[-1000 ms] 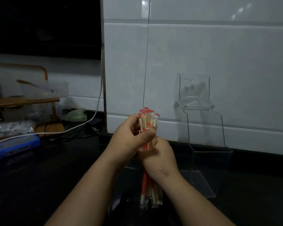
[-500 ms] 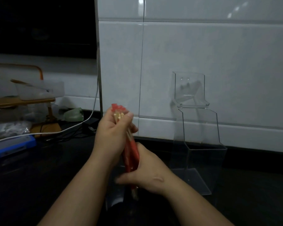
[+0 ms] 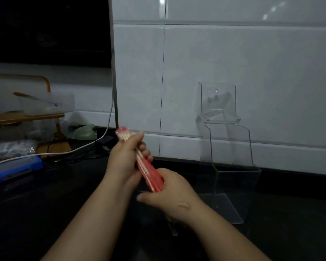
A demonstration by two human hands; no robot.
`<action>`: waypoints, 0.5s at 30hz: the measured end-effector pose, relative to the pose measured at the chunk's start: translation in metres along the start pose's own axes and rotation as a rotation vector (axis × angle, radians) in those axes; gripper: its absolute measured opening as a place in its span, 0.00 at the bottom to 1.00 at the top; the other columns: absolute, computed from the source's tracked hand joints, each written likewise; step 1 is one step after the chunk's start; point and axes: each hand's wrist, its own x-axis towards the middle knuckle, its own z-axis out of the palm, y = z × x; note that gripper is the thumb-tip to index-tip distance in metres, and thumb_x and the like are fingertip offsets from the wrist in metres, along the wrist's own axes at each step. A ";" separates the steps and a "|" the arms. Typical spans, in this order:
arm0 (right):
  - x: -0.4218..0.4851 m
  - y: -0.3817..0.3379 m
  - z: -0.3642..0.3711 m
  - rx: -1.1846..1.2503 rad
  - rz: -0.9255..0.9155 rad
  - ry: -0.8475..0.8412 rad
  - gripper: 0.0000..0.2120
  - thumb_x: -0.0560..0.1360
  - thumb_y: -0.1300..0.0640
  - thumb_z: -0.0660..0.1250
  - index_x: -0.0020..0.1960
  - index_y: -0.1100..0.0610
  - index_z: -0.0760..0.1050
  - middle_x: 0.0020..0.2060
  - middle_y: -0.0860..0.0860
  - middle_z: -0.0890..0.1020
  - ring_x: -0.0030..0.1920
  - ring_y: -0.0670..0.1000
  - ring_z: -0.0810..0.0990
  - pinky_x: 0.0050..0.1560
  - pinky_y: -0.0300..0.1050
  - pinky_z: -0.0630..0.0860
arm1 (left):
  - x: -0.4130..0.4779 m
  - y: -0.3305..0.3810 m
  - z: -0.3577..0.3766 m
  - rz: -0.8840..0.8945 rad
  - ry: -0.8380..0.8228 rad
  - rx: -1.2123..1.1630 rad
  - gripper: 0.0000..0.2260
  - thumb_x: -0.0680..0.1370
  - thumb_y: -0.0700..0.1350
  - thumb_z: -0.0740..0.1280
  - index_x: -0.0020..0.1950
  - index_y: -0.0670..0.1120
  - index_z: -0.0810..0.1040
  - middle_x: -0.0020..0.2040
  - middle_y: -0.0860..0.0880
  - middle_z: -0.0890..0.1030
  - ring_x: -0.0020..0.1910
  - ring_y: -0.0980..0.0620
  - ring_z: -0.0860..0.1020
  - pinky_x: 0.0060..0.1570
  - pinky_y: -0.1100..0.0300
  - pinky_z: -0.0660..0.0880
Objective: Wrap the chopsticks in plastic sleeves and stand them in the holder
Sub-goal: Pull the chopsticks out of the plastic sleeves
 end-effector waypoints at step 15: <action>-0.007 -0.007 0.010 0.550 -0.034 0.712 0.16 0.82 0.52 0.61 0.41 0.52 0.84 0.34 0.45 0.84 0.38 0.43 0.82 0.40 0.39 0.77 | 0.006 -0.010 -0.004 -0.136 0.283 -0.402 0.08 0.80 0.43 0.67 0.42 0.45 0.71 0.27 0.52 0.70 0.23 0.57 0.70 0.25 0.64 0.72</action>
